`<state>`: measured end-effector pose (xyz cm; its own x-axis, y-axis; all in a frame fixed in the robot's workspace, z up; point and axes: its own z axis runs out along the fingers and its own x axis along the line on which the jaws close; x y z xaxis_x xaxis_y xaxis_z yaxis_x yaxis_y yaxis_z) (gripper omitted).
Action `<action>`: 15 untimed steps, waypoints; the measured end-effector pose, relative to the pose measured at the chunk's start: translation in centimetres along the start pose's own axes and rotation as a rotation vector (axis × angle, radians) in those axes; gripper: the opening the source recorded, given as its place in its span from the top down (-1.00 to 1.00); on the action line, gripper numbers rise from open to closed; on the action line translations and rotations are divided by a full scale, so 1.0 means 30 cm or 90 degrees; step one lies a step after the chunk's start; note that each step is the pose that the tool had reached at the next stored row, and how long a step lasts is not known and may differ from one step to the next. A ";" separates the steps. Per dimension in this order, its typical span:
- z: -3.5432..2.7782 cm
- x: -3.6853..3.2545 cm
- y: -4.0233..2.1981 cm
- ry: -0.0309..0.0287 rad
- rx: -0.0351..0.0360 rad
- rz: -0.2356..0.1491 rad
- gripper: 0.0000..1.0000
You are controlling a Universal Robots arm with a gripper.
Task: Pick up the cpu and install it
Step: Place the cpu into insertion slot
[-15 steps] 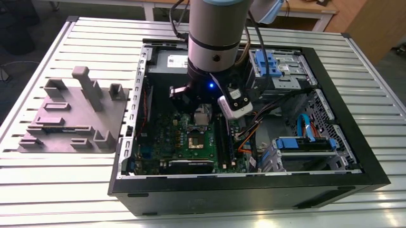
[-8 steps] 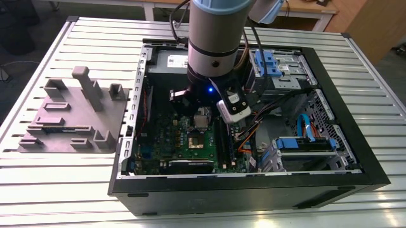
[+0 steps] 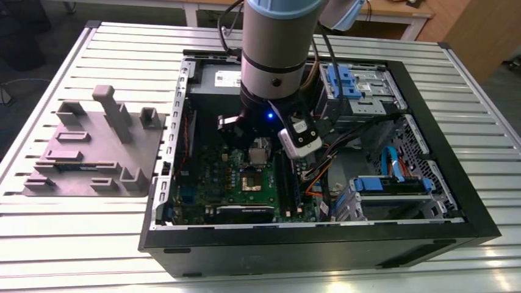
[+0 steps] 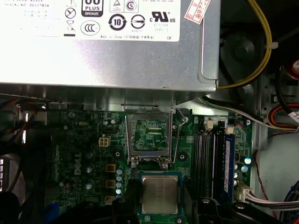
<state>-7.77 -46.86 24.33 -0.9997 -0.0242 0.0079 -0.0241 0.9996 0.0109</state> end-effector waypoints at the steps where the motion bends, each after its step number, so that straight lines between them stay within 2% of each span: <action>1: 0.000 0.000 0.000 0.0000 0.0000 0.000 0.05; 5: 0.003 0.002 0.000 -0.0001 -0.0004 0.000 0.05; 15: 0.063 0.004 -0.001 0.0000 -0.0003 -0.001 0.05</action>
<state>-7.91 -46.86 22.44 -0.9996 -0.0259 0.0079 -0.0258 0.9996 0.0114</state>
